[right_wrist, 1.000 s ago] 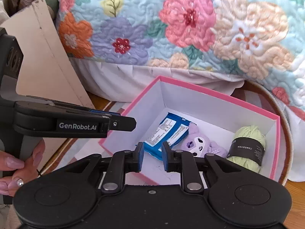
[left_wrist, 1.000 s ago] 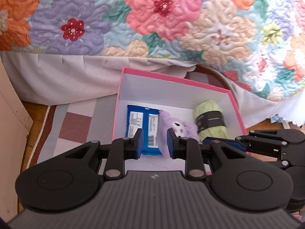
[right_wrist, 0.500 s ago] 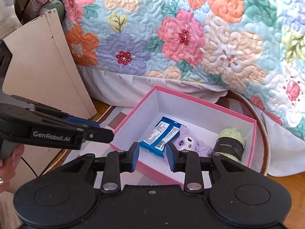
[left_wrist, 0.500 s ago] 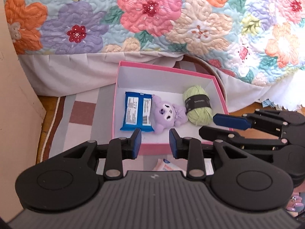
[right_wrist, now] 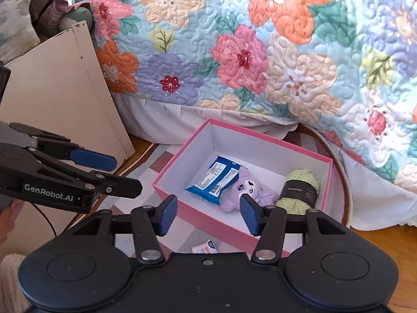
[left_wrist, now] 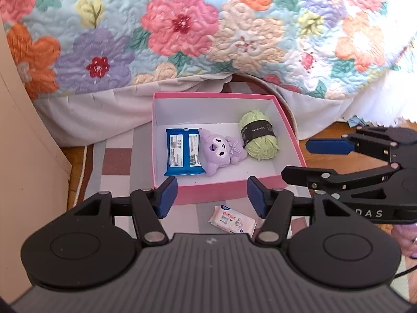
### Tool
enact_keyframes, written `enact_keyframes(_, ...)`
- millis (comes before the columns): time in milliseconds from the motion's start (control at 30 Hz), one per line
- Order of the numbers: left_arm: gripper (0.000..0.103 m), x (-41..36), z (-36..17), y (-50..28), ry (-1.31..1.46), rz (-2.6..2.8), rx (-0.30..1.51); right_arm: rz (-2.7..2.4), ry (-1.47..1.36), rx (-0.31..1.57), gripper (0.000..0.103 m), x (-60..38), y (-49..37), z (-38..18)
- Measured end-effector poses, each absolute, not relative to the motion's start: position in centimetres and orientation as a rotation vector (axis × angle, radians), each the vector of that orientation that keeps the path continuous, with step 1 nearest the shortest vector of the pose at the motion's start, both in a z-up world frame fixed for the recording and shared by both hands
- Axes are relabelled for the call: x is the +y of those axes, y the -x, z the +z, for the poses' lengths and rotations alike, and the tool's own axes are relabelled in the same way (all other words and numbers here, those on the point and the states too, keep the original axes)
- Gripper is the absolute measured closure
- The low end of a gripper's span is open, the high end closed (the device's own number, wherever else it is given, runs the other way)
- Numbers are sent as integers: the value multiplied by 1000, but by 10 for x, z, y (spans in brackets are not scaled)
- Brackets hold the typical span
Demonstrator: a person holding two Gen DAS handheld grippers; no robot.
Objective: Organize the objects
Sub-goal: 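Withdraw the left tool from the box toward the tissue pack, then move the left tool down toward the orange sponge ball on the rug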
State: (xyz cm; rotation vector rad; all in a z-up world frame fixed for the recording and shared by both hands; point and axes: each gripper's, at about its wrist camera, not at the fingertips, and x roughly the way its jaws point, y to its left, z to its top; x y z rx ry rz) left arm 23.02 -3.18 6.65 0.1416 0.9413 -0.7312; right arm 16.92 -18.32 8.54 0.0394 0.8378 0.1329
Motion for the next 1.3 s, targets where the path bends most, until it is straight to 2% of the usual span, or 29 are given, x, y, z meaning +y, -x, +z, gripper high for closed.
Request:
enact_keyframes(233, 41, -22, 66, -216, -170, -729, 941, 182, -87, 819, 31, -189, -142, 89)
enact_keyframes(433, 31, -18, 55, -203, -210, -701, 953, 181, -100, 849, 28, -186, -125, 78)
enact_keyframes(500, 30, -18, 53, -200, -217, -702, 955, 166, -89, 856, 15, -185, -120, 77)
enact_keyframes(533, 30, -18, 52, -198, -220, -707, 957, 158, -85, 857, 13, -185, -118, 76)
enact_keyframes(700, 25, -16, 51, -192, -236, -722, 963, 126, -66, 874, 12, -182, -107, 76)
enact_keyframes(1000, 25, -16, 51, -182, -261, -740, 955, 110, 45, 870, 4, -169, -89, 89)
enact_keyframes(1300, 18, -18, 42, -175, -277, -749, 981, 117, 75, 887, 3, -162, -79, 78)
